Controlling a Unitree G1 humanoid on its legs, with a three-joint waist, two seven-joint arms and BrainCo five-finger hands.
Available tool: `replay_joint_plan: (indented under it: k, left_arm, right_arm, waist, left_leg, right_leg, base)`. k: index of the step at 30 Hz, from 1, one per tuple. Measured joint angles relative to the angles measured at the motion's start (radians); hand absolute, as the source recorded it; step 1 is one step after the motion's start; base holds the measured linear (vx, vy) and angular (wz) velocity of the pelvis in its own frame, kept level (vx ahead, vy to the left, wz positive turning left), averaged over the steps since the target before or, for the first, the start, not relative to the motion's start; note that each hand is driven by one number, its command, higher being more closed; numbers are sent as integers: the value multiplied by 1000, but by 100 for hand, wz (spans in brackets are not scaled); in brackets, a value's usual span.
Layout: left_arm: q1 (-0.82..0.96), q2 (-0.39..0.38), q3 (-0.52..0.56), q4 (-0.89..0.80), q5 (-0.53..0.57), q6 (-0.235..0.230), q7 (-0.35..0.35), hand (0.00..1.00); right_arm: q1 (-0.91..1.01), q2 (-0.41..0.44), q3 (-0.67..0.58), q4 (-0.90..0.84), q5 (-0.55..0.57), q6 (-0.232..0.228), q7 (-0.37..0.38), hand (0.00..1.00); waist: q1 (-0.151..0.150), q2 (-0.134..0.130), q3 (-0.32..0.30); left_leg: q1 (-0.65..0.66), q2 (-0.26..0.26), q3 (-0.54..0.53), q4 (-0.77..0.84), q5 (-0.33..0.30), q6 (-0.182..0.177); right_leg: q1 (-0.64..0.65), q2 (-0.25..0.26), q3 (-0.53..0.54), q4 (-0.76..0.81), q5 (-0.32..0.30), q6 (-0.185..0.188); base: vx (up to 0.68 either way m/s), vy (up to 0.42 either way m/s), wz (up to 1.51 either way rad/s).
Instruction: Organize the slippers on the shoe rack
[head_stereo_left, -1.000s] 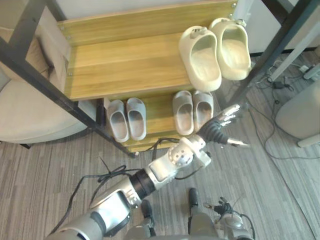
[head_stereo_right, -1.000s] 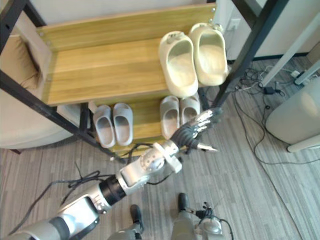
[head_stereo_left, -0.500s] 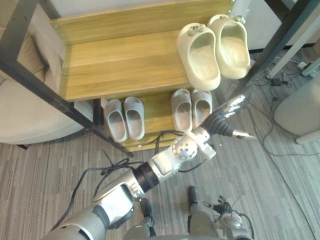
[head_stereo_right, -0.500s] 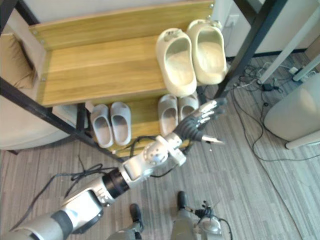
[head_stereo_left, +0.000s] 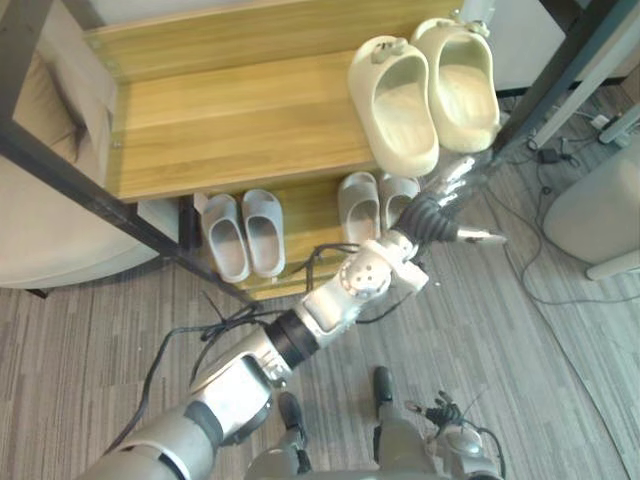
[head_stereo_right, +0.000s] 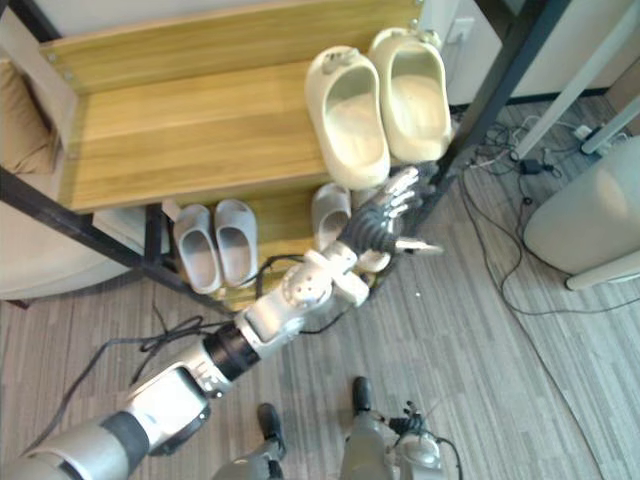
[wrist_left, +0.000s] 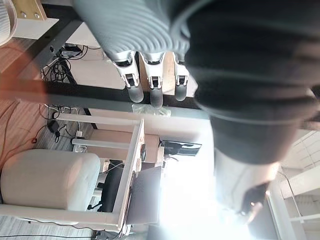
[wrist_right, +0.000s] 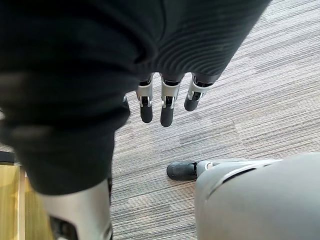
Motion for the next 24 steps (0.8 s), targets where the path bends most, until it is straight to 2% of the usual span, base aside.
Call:
replay_joint_plan:
  k: [24]
  left_arm:
    - [-38, 55, 40, 40, 1, 0, 0, 0]
  right_arm:
    - [0, 1, -1, 3, 0, -3, 1, 0]
  waist:
    - [-12, -7, 0]
  left_leg:
    - [-10, -1, 10, 0, -1, -1]
  right_leg:
    - [-18, 3, 14, 0, 5, -1]
  base:
    - [16, 1, -1]
